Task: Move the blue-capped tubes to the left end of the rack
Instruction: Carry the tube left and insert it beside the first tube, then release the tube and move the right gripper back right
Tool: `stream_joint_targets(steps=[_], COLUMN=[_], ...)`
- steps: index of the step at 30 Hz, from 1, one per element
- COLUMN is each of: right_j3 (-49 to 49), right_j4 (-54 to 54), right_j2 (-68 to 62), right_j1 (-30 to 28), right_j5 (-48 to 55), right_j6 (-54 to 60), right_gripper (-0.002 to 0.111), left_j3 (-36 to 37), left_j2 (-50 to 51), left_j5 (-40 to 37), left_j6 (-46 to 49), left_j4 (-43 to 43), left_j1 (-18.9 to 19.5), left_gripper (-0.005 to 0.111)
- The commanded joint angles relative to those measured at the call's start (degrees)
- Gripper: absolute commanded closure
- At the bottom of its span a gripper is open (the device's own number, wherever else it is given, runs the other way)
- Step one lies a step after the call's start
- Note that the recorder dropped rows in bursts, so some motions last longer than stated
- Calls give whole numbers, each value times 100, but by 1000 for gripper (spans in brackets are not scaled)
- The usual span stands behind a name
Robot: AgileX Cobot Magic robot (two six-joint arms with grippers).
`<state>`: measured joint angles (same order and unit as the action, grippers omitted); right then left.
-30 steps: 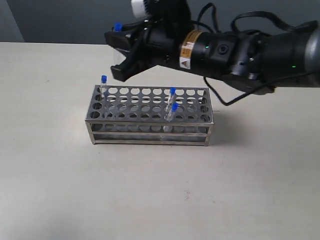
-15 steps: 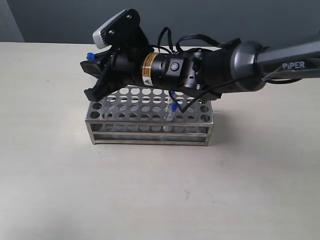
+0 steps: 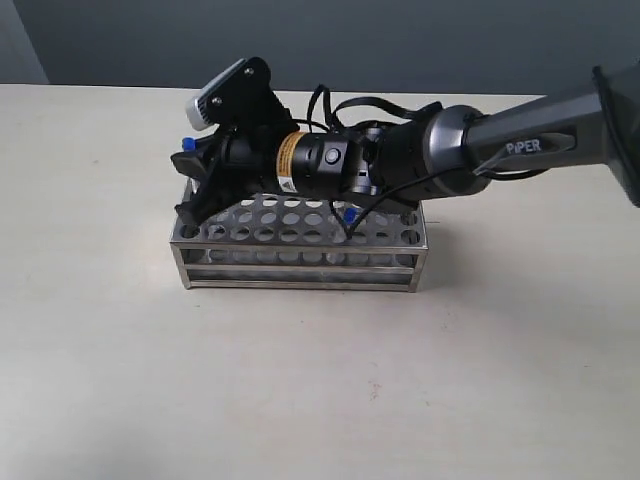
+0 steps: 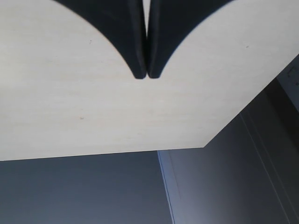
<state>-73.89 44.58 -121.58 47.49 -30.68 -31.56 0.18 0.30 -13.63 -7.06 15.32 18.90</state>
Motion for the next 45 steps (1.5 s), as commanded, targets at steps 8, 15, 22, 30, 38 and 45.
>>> stream_joint_targets(steps=[8, 15, 22, 30, 38, 45], right_j3=[10, 10, 10, 10, 1220, 2589], right_j4=[42, 130, 105, 171, 394, 377], right_j2=[-215, -215, 126, 1375, 2552, 2703], right_j1=[-6, -6, -6, -18, -379, -2017], right_j5=[97, 97, 375, 1528, 1964, -65], right_j6=[-257, -317, -611, -392, -392, -308], right_gripper=[109, 72, 67, 67, 67, 67], left_j3=[-18, -18, -18, -18, -18, -18], left_j2=[-30, -30, -30, -30, -30, -30], left_j5=[23, 23, 23, 23, 23, 23], left_j6=[-22, -22, -22, -22, -22, -22], left_j4=[13, 13, 13, 13, 13, 13], left_j1=[-15, -15, -15, -15, -15, -15], left_gripper=[106, 106, 106, 106, 106, 106])
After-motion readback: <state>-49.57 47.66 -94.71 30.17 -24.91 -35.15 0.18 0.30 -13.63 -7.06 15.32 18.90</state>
